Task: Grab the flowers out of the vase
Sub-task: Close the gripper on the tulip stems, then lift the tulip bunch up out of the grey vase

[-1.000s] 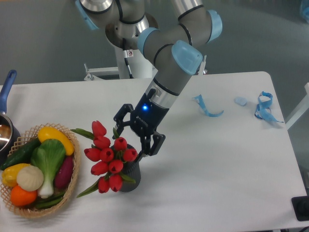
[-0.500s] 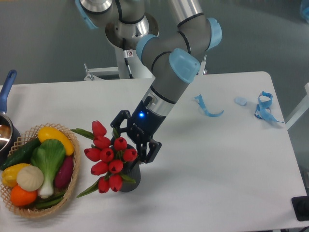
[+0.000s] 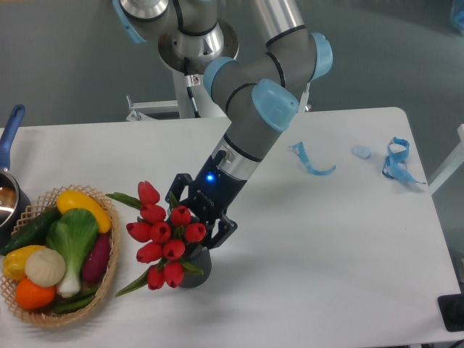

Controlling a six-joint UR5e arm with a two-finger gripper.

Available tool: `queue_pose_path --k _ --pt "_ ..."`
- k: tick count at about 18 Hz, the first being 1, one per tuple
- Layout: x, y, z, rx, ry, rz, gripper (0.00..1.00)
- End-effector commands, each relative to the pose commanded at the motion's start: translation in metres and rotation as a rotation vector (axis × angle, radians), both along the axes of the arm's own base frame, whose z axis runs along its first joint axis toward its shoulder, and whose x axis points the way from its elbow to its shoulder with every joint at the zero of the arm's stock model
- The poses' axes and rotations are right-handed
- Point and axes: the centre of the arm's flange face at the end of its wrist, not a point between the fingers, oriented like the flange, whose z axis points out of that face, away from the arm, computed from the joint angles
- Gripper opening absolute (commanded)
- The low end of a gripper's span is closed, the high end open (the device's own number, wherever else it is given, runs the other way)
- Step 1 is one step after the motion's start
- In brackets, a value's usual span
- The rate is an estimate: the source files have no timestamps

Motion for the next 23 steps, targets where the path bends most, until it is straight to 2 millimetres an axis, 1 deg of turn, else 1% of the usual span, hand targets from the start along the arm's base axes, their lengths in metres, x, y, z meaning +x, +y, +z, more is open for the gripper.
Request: queue_pose_path --k 3,5,8,11,14,15,17,19,23 --pt "0.000 0.000 -0.002 -0.002 -0.002 0.000 0.44" --pt "-0.001 0.000 -0.002 -0.001 -0.003 0.001 0.34" --pt "-0.002 0.001 0.001 0.004 -0.003 0.001 0.34" --pt "-0.002 -0.001 0.008 0.026 -0.009 0.002 0.34" --pt "-0.003 -0.001 0.018 0.046 -0.075 0.041 0.34" --pt "-0.002 -0.001 0.024 0.049 -0.081 0.052 0.34" --pt "0.003 -0.003 0.046 0.068 -0.071 0.064 0.35" --pt "0.002 -0.006 0.057 0.072 -0.081 0.089 0.35" --pt "0.004 -0.010 0.089 0.096 -0.080 0.126 0.35"
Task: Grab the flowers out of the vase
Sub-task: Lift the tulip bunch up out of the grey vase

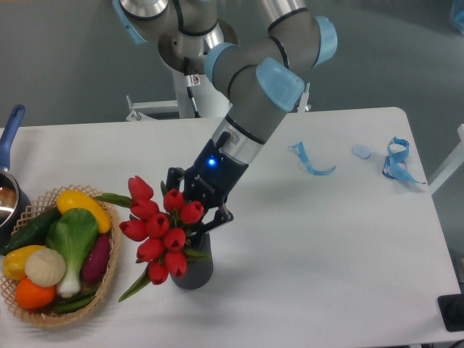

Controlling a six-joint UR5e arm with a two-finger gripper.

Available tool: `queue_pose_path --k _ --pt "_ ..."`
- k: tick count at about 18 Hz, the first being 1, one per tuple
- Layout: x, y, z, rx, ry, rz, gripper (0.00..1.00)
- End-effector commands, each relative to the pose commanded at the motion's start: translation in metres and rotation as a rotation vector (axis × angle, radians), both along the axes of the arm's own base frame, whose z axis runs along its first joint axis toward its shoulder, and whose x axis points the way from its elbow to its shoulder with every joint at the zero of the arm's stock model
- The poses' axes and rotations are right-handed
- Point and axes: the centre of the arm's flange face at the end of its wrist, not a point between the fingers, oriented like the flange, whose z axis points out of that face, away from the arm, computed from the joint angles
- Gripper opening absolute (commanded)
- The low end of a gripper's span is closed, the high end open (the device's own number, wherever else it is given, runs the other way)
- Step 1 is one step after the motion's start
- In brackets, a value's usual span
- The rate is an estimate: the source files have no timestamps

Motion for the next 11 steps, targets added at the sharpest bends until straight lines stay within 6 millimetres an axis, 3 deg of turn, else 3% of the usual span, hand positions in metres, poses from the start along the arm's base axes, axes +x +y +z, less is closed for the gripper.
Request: queue_pose_path --k 4,11 --pt "-0.002 0.002 0.029 0.023 -0.023 0.040 0.35" --pt "-0.002 -0.002 0.097 0.096 -0.062 0.105 0.35"
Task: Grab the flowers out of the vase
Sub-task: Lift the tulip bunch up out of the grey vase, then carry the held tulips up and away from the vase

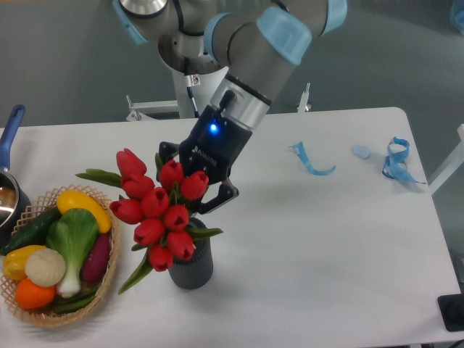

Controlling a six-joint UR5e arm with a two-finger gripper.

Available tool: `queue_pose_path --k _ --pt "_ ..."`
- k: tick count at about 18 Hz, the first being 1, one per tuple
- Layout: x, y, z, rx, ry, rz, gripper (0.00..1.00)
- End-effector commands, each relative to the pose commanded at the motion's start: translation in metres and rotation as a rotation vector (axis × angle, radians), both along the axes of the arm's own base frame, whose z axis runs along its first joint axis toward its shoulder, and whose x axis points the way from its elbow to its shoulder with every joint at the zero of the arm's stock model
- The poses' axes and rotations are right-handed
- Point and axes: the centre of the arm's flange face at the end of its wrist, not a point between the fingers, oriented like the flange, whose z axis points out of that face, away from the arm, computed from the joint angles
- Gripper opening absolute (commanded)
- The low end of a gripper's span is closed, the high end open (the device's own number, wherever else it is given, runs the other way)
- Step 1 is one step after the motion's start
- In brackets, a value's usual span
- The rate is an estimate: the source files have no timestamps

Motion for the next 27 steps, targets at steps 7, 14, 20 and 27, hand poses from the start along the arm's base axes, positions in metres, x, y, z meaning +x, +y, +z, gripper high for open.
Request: queue_pose_path --k 7,14,20,27 --pt "-0.041 -0.034 0.018 0.017 0.019 0.096 0.35" --pt "-0.102 -0.082 0.019 0.040 0.040 0.190 0.35" --pt "-0.151 -0.128 -0.022 0.012 0.099 0.224 0.35" --pt "-0.147 -0.130 -0.045 -0.011 0.116 0.195 0.35"
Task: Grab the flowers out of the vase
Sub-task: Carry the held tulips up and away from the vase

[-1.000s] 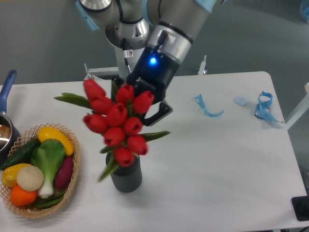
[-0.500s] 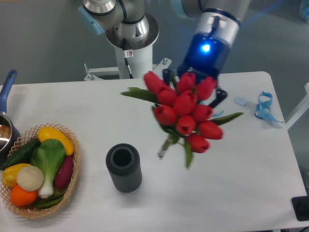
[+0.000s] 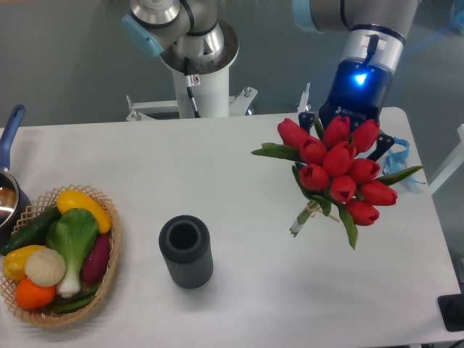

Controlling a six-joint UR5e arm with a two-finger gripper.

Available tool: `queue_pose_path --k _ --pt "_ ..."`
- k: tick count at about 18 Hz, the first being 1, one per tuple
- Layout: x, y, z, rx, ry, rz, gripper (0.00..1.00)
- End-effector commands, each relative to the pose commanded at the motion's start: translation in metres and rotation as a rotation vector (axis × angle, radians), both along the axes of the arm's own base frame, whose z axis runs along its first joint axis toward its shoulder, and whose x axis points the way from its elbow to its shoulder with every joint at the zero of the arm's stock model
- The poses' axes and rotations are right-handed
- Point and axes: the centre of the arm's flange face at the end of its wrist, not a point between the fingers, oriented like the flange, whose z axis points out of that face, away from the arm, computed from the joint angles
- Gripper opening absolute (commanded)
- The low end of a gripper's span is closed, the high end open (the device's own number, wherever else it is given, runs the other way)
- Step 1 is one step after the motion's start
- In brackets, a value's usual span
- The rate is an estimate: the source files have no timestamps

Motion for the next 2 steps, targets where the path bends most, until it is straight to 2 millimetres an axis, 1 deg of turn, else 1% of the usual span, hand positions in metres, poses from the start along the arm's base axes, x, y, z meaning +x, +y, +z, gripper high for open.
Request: queue_pose_path --k 2 --pt "0.0007 -0.0010 0.0003 0.001 0.001 0.000 0.35"
